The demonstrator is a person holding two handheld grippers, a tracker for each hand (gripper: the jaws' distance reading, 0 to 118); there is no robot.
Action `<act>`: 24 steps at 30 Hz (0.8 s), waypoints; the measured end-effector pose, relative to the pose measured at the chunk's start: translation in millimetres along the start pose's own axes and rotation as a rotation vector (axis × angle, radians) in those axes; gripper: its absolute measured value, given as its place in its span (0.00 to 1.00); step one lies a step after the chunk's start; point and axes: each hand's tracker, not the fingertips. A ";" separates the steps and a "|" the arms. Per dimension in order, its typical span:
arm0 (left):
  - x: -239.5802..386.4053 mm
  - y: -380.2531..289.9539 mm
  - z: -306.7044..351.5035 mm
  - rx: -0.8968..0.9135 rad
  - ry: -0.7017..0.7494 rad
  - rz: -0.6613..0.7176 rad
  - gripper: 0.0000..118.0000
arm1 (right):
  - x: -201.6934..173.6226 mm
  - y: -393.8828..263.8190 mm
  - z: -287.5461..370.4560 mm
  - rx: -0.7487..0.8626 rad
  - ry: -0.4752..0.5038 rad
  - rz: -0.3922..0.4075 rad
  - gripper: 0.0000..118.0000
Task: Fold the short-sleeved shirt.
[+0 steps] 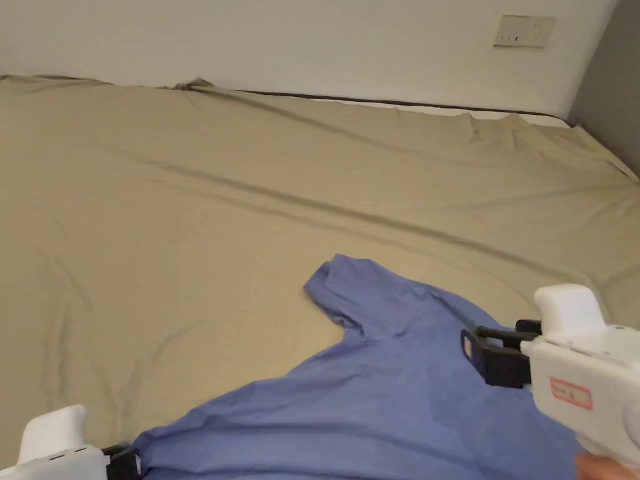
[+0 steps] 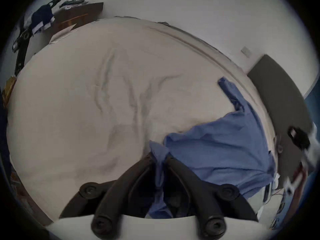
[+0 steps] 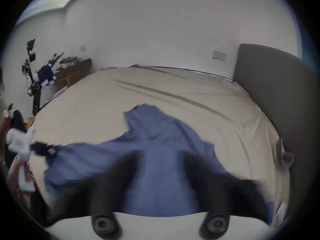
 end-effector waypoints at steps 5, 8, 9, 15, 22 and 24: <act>2.2 2.8 -2.3 0.001 -0.051 0.056 0.03 | 53.1 70.4 -176.4 -0.354 0.023 -0.115 1.00; 4.9 5.6 -10.5 -0.006 -0.058 0.065 0.03 | 64.5 64.3 -244.1 -0.477 -0.086 -0.087 1.00; 5.2 5.8 -13.0 -0.012 -0.059 0.068 0.03 | 62.8 60.3 -259.8 -0.527 -0.097 -0.051 0.98; 10.0 7.7 -19.9 -0.035 -0.055 0.045 0.03 | 39.7 55.3 -241.1 -0.474 -0.020 -0.015 0.04; 28.5 32.4 -13.0 0.003 -0.174 0.084 0.03 | 25.4 41.7 -177.5 -0.303 -0.075 0.058 0.03; 46.9 51.2 12.5 0.056 -0.246 0.025 0.03 | 39.5 58.7 -128.9 -0.185 -0.047 -0.010 0.03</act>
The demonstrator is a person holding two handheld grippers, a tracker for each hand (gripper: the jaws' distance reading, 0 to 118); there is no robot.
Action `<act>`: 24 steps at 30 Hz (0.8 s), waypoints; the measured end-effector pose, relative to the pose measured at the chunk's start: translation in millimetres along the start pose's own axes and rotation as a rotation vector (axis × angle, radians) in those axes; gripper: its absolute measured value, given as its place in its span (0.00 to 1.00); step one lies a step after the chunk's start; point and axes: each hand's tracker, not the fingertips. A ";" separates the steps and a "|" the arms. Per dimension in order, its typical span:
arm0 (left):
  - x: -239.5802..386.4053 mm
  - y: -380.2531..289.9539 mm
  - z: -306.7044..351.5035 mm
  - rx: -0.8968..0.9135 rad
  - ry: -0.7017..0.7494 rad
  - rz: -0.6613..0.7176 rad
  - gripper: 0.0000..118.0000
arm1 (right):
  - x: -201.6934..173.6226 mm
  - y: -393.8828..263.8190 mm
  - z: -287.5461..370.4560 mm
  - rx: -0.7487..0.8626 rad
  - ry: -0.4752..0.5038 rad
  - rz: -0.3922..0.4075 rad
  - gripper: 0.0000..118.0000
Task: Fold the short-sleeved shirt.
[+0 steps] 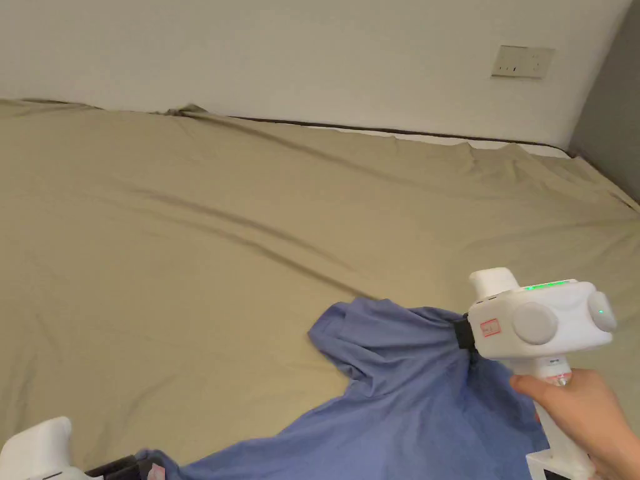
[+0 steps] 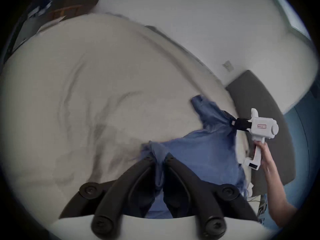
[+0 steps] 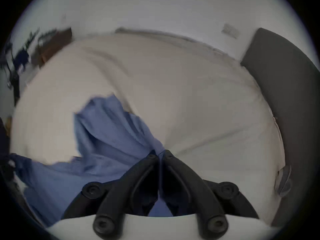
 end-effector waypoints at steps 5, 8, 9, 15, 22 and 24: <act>63.7 62.9 84.0 0.191 -0.197 -0.127 0.03 | 17.3 12.2 177.4 0.345 -0.043 -0.052 0.03; 103.1 105.9 154.0 0.341 -0.277 -0.219 0.03 | 16.1 23.0 296.0 0.567 -0.064 -0.066 0.03; 113.2 118.4 175.5 0.382 -0.303 -0.236 0.03 | 16.5 27.2 324.2 0.621 -0.071 -0.066 0.03; 176.2 198.9 337.5 0.694 -0.249 -0.419 0.03 | 17.4 66.6 512.7 0.935 -0.193 0.001 0.03; 226.1 252.0 434.3 0.843 -0.012 -0.520 0.03 | 21.5 116.2 605.5 1.075 -0.247 0.017 0.03; 235.5 265.6 438.6 0.834 0.020 -0.539 0.03 | 19.5 135.4 610.3 1.078 -0.242 0.014 0.03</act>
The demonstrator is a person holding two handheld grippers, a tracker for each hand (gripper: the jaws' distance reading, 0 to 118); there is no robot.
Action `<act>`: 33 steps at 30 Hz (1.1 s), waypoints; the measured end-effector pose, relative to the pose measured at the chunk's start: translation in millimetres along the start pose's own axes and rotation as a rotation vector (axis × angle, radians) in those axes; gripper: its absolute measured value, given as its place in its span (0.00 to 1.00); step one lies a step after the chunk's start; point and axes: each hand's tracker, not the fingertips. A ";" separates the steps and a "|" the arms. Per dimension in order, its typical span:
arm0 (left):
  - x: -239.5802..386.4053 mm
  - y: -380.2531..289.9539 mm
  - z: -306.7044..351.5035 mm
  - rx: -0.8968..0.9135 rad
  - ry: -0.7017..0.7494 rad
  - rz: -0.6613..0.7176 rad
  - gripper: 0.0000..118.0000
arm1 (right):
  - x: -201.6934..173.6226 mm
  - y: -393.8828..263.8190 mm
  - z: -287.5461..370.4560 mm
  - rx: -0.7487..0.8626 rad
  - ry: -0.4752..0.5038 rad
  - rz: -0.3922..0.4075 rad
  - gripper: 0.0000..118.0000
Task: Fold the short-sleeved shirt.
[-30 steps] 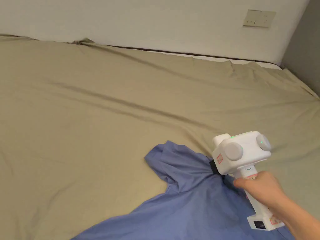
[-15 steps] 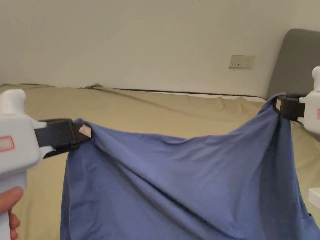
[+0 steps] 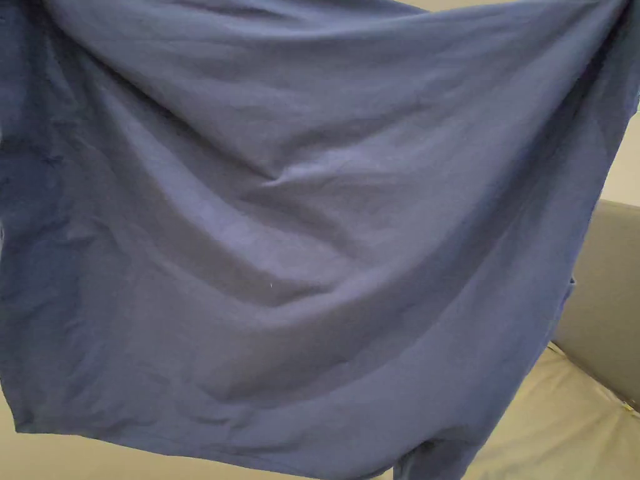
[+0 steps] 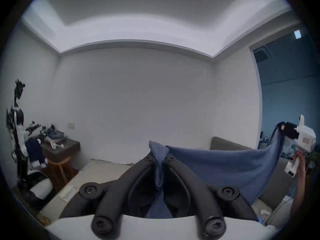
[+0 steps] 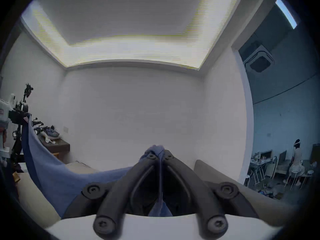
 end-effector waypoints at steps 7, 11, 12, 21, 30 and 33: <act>-5.5 26.6 -92.8 -0.045 0.166 -0.123 0.03 | -24.8 13.8 -115.2 -0.082 -0.085 0.036 0.03; -9.8 22.2 -169.1 -0.124 0.241 -0.148 0.03 | -37.7 3.7 -189.2 -0.135 -0.153 0.037 0.03; -8.2 17.6 -183.3 -0.134 0.250 -0.162 0.03 | -40.6 2.5 -202.1 -0.144 -0.174 0.031 0.03; -5.7 -62.9 -288.3 -0.177 0.305 -0.220 0.03 | -56.3 -57.2 -264.9 -0.154 -0.199 0.010 0.03; -21.6 -175.7 -326.2 -0.310 0.246 -0.174 0.03 | -55.5 -199.4 -292.4 -0.318 -0.131 0.071 0.03; -25.5 -234.7 -326.0 -0.371 0.178 -0.062 0.03 | -54.9 -270.7 -276.9 -0.390 -0.050 0.007 0.03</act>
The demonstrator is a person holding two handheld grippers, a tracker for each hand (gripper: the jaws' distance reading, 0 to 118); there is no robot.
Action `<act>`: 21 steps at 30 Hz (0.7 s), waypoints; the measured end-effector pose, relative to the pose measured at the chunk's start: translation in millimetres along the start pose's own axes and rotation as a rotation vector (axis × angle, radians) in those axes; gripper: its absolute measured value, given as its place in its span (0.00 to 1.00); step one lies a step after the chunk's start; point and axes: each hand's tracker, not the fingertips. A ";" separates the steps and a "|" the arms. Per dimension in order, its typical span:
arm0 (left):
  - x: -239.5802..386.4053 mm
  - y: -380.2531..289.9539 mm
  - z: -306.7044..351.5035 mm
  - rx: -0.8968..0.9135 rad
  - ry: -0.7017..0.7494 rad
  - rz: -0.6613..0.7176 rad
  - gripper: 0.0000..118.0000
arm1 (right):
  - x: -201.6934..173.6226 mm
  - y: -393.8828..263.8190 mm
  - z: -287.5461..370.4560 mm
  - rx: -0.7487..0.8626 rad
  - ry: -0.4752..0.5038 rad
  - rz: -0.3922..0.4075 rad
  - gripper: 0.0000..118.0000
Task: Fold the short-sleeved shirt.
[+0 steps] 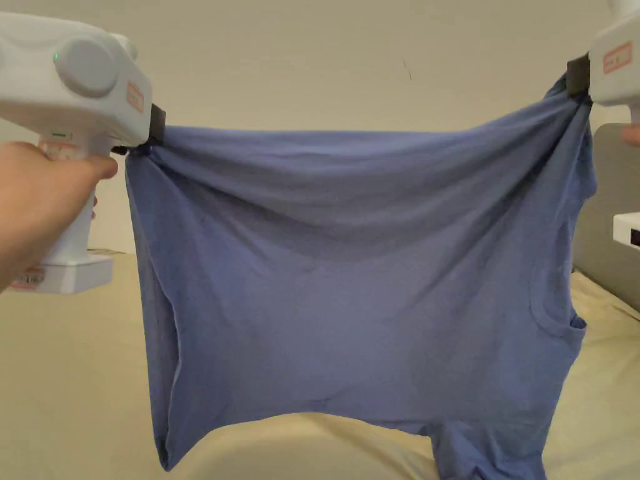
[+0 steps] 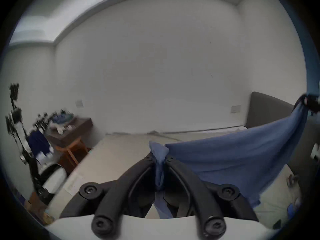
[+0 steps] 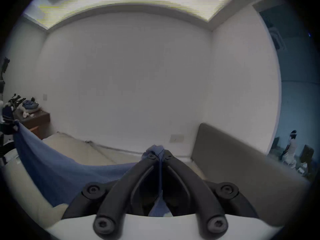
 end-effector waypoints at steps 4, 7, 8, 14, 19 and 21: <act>10.3 -97.1 -24.2 -0.131 -0.095 -0.004 0.03 | -10.9 -118.1 2.2 -0.148 0.071 -0.007 0.03; 19.0 -176.6 -36.8 -0.211 -0.093 -0.005 0.03 | -29.3 -215.0 13.7 -0.265 0.125 -0.051 0.03; 20.1 -203.5 -42.7 -0.260 -0.108 0.018 0.03 | -35.5 -248.0 15.8 -0.326 0.138 -0.060 0.03; 14.2 -340.0 -48.4 -0.492 -0.085 0.072 0.03 | -60.9 -391.0 37.2 -0.525 0.187 -0.101 0.03; -7.3 -387.9 2.3 -0.501 -0.119 0.107 0.03 | -53.6 -417.9 93.4 -0.515 0.215 -0.159 0.03; -11.2 -394.1 36.7 -0.472 -0.129 0.067 0.03 | -43.0 -420.6 128.5 -0.492 0.222 -0.192 0.03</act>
